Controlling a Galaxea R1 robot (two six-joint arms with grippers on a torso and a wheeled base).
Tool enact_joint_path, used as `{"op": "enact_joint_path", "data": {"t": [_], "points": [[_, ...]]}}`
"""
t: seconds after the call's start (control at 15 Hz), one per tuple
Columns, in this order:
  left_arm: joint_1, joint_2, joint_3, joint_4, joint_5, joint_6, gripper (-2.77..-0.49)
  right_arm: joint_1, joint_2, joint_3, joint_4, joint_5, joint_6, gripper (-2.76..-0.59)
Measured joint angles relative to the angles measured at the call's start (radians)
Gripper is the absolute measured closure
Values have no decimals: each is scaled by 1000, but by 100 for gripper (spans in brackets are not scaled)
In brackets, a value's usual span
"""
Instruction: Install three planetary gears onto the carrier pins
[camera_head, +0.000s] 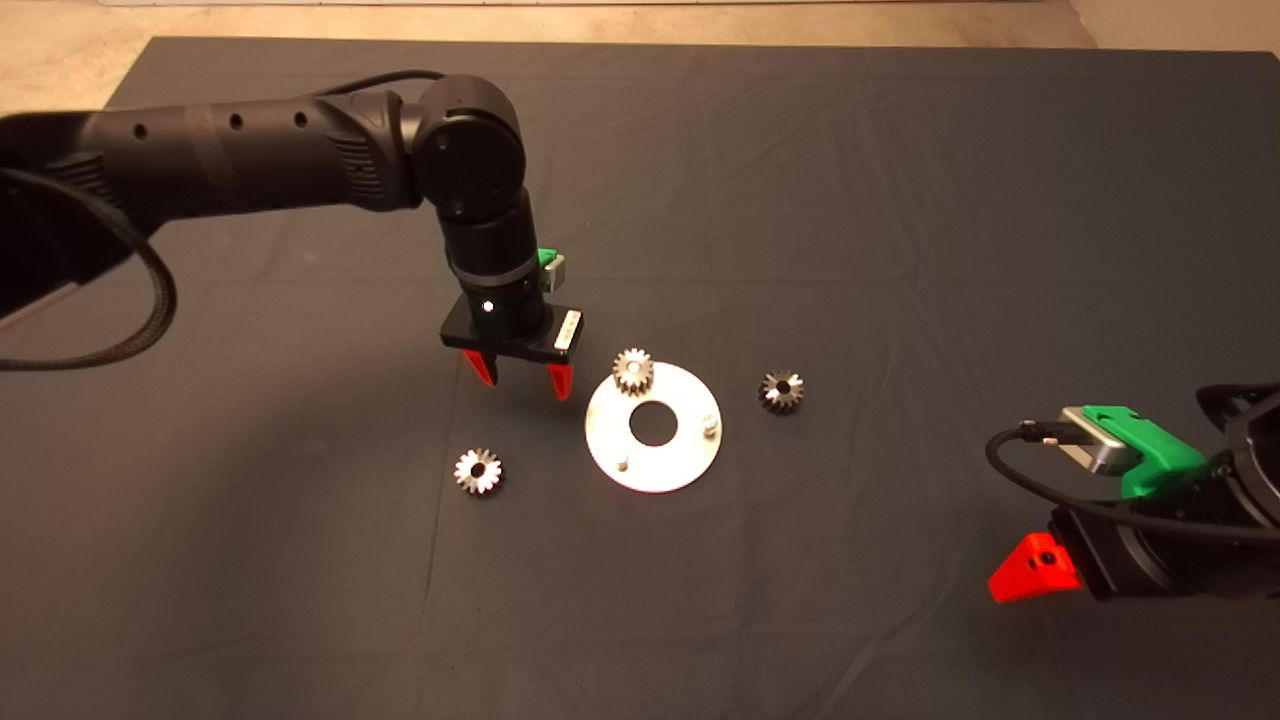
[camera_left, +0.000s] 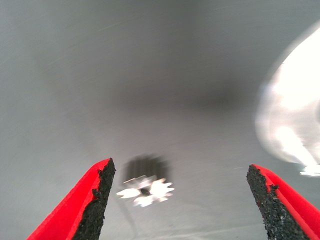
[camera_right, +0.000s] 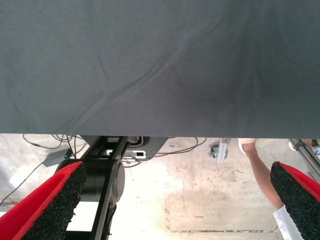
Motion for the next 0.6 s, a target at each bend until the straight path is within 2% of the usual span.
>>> {"op": "enact_joint_path", "data": {"t": [0.13, 0.2, 0.33, 0.4, 0.6], "points": [[-2, -40, 24, 2, 2, -48, -189, 0, 1, 0, 0, 1, 0, -275], [-2, -56, 36, 3, 5, -63, -199, 0, 1, 0, 0, 3, 0, -275], [-2, -62, 54, 19, 9, -89, -204, 0, 0, 0, 0, 2, 0, -275], [-2, -62, 70, 24, 3, -108, -214, 0, 0, 0, 0, 2, 0, -275], [-2, -93, 121, 30, 2, -172, -217, 0, 0, 0, 0, 1, 0, -275]]}}
